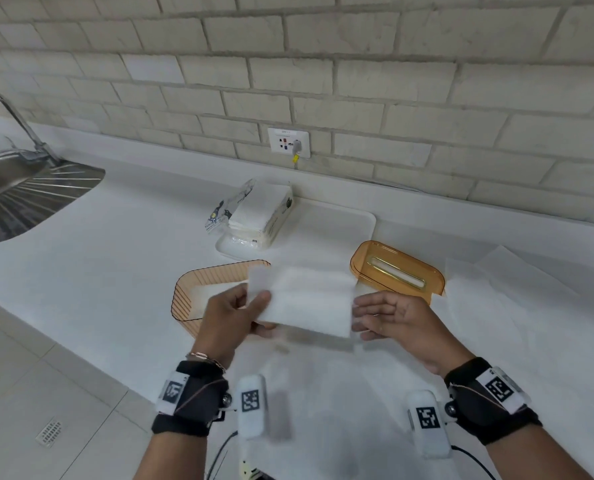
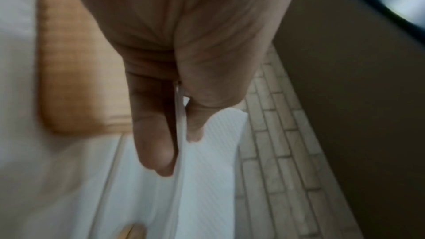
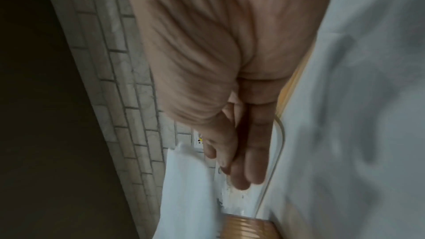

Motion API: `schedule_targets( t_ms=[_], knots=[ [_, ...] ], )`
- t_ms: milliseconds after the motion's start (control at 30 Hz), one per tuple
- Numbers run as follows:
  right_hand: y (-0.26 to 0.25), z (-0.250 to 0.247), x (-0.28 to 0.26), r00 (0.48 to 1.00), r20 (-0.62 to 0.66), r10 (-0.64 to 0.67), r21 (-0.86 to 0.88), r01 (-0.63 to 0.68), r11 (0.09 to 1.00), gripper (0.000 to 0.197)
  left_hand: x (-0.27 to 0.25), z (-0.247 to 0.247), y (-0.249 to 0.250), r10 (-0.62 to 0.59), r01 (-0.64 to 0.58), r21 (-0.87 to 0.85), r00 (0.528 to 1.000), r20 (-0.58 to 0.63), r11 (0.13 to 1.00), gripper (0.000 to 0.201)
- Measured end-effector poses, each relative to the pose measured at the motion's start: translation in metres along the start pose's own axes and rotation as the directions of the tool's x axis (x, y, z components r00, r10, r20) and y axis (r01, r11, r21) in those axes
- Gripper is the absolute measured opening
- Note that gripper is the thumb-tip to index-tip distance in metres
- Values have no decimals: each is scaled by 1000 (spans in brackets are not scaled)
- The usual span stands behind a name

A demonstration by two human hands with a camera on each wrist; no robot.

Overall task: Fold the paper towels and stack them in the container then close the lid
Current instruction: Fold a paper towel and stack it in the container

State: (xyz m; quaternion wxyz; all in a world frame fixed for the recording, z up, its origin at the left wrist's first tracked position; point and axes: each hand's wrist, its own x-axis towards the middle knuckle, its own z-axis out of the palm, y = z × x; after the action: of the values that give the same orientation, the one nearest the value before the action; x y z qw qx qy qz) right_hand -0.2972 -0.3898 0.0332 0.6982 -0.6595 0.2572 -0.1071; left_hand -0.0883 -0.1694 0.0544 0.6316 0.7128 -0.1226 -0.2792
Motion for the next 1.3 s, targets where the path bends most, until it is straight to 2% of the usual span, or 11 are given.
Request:
schedule_targets(
  t_ms=[100,200,333,533,767,933,1000,1067,1133,1233,1300],
  knots=[
    [7,-7,-8,1000,13,29,-274,-24,961,32,18,-44,10,26,-18,44,985,-173,999,9],
    [26,-19,-18,991,75,111,-628,-40,777,43,35,-79,11,31,20,173,956,-291,985,14],
    [41,-23,-29,978,128,165,-829,15,558,60,50,-90,8,-77,171,321,956,-284,931,13],
    [48,-21,-26,984,107,144,-878,25,479,62,63,-82,9,-68,245,598,951,-302,763,10],
    [48,-14,-23,994,67,83,-861,16,509,57,68,-65,8,17,263,821,949,-315,507,29],
    [39,-13,-35,999,-5,-40,-810,19,586,59,45,-33,8,265,9,915,956,-127,404,47],
    [32,-22,-49,999,-31,10,-848,-31,530,75,40,-20,8,80,-1,937,996,-28,349,61],
    [33,-33,-64,989,-39,143,-907,-95,411,100,38,-10,11,-133,-6,978,991,34,208,74],
    [40,-39,-77,963,-37,267,-935,-128,330,122,36,-5,13,-139,-4,992,990,22,129,79],
    [54,-38,-83,962,-37,271,-925,-136,354,131,33,1,12,64,-31,978,998,18,204,89],
    [56,-32,-77,970,-56,237,-925,-140,353,130,21,12,8,350,-234,892,932,93,386,60]
  ],
)
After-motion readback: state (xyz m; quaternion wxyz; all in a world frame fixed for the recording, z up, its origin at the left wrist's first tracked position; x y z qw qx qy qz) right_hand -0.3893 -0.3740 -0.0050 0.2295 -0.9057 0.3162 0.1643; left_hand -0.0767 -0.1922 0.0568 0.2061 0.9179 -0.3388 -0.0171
